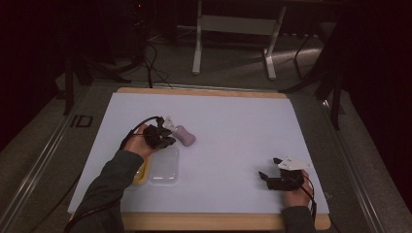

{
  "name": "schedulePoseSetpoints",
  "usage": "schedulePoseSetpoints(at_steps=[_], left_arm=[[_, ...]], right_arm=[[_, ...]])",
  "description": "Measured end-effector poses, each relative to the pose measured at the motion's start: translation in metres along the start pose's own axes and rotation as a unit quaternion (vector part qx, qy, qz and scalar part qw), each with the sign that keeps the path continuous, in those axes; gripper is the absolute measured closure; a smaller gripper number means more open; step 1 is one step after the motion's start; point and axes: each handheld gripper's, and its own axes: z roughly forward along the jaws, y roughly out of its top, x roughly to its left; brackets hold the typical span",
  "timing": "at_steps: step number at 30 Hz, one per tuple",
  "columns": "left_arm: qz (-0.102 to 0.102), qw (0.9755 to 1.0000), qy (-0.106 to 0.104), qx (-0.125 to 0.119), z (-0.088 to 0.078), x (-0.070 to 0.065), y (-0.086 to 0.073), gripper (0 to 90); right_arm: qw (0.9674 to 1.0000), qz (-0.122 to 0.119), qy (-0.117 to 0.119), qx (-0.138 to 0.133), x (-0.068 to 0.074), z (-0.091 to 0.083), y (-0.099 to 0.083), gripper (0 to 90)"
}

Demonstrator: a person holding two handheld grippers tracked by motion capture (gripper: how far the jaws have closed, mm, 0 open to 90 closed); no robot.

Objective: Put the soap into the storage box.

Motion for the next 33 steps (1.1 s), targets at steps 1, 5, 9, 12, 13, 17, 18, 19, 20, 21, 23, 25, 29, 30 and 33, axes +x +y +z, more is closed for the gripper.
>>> schedulePoseSetpoints(at_steps=[1,5,9,12,13,17,18,19,20,21,23,25,29,30,33], left_arm=[[0.0,1.0,-0.001,0.0,0.001,0.0,0.001,90.0],[0.004,1.0,-0.003,0.005,0.006,0.0,0.005,89.9],[0.007,0.9999,-0.01,0.004,0.011,-0.001,0.008,89.8],[0.014,0.9998,-0.013,0.007,0.015,-0.002,0.011,89.7],[0.018,0.9997,-0.014,0.011,0.016,-0.002,0.012,89.7],[0.028,0.9992,-0.015,0.026,0.022,-0.004,0.015,89.5],[0.031,0.999,-0.015,0.028,0.024,-0.004,0.016,89.5],[0.033,0.9988,-0.016,0.031,0.025,-0.005,0.016,89.4],[0.035,0.9987,-0.017,0.033,0.026,-0.005,0.017,89.2],[0.036,0.9985,-0.018,0.036,0.028,-0.006,0.017,89.3],[0.042,0.9981,-0.018,0.041,0.03,-0.007,0.018,89.2],[0.043,0.998,-0.019,0.042,0.032,-0.007,0.019,88.6],[0.048,0.9977,-0.03,0.039,0.034,-0.007,0.02,87.4],[0.049,0.9977,-0.031,0.036,0.034,-0.007,0.021,87.4],[0.054,0.9972,-0.036,0.038,0.036,-0.009,0.023,87.4]], right_arm=[[1.0,0.0,0.0,0.0,0.0,0.0,0.0,18.6],[1.0,-0.001,0.001,0.001,0.0,0.0,0.0,18.6],[1.0,-0.005,0.002,0.005,0.001,0.001,0.0,18.6],[1.0,-0.004,0.002,0.005,0.0,0.001,0.0,18.6],[1.0,-0.005,0.002,0.004,0.0,0.001,0.0,18.6],[1.0,-0.005,0.002,0.005,0.0,0.001,0.0,18.6],[1.0,-0.005,0.003,0.005,0.0,0.001,0.0,18.6],[1.0,-0.005,0.003,0.005,0.001,0.001,0.0,18.6],[1.0,-0.005,0.002,0.006,0.001,0.001,0.0,18.6],[1.0,-0.005,0.003,0.006,0.001,0.001,0.0,18.6],[1.0,-0.007,0.003,0.006,0.001,0.001,0.001,18.6],[0.9999,-0.008,0.003,0.007,0.001,0.002,0.001,18.6],[0.9999,-0.007,0.003,0.009,0.001,0.002,0.001,18.7],[0.9999,-0.007,0.004,0.009,0.001,0.002,0.001,18.6],[0.9999,-0.008,0.004,0.01,0.001,0.002,0.001,18.6]])
